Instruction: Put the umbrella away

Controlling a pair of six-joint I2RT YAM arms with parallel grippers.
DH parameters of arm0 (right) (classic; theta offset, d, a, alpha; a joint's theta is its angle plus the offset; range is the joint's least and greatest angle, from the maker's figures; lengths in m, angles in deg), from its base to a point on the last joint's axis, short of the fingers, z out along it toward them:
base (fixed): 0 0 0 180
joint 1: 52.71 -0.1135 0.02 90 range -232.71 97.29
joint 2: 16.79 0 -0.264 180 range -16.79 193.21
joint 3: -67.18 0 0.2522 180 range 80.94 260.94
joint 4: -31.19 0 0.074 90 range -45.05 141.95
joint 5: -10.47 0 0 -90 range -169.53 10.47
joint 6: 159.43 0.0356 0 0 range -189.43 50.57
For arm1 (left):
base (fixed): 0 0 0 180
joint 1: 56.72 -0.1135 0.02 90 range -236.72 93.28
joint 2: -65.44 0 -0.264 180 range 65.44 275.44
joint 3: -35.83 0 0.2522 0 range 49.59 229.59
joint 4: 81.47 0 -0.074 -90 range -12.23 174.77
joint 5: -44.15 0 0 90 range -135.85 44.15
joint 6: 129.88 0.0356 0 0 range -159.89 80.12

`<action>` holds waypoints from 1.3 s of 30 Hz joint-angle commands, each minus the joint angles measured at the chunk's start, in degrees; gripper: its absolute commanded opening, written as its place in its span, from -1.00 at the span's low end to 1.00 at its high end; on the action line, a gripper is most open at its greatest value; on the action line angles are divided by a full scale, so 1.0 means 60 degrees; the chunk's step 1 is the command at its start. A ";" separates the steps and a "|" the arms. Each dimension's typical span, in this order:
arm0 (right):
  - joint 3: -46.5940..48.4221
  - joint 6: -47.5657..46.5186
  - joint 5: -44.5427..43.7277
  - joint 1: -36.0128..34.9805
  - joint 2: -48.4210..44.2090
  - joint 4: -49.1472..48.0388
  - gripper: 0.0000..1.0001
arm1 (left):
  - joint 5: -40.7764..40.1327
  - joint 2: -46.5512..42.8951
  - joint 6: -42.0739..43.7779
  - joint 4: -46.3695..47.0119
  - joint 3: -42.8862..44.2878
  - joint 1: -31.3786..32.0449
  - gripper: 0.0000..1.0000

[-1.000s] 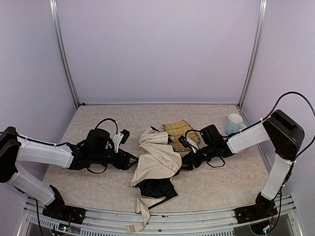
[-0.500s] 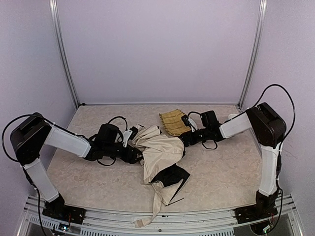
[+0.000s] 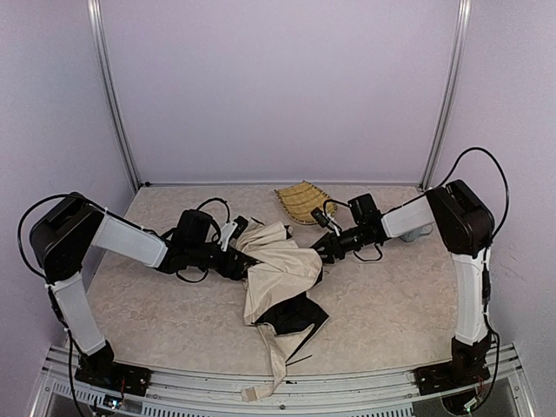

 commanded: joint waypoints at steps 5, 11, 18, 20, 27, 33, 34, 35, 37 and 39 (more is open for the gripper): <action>-0.0475 -0.0834 0.1923 -0.0523 -0.0336 0.0371 0.38 | 0.0096 -0.0199 0.0342 -0.0241 -0.0132 0.0028 0.48; -0.0434 -0.0531 0.2133 -0.0691 -0.0602 0.0276 0.37 | 0.0173 -0.0141 0.0271 -0.0249 -0.0116 0.0078 0.47; -0.1354 -0.0687 0.1397 -0.0866 -0.1362 0.0353 0.41 | 0.0173 -0.0183 0.0451 -0.0326 -0.0093 0.0072 0.47; -0.1462 -0.0563 0.1149 -0.0941 -0.1075 0.0345 0.42 | 0.0227 -0.0169 0.0426 -0.0286 -0.0086 0.0083 0.47; -0.1129 -0.0686 0.0655 -0.1330 -0.0234 0.0478 0.38 | 0.0266 -0.0206 0.0450 -0.0337 -0.0125 0.0097 0.46; -0.1221 -0.0928 0.0548 -0.1547 -0.0222 0.0698 0.13 | 0.0363 -0.0238 0.0359 -0.0293 -0.0181 0.0138 0.45; -0.1292 -0.0898 0.0552 -0.1554 -0.0253 0.0643 -0.04 | 0.0392 -0.0238 0.0377 -0.0311 -0.0190 0.0155 0.45; -0.1357 -0.0870 0.0569 -0.1554 -0.0268 0.0576 -0.22 | 0.0411 -0.0259 0.0372 -0.0307 -0.0197 0.0160 0.45; -0.1424 -0.0829 0.0718 -0.1555 -0.0285 0.0463 -0.55 | 0.0440 -0.0362 0.0378 -0.0311 -0.0199 0.0161 0.44; -0.1375 -0.0714 0.0852 -0.1555 -0.0353 0.0319 -0.83 | 0.0382 -0.0576 0.0378 -0.0252 -0.0226 0.0148 0.44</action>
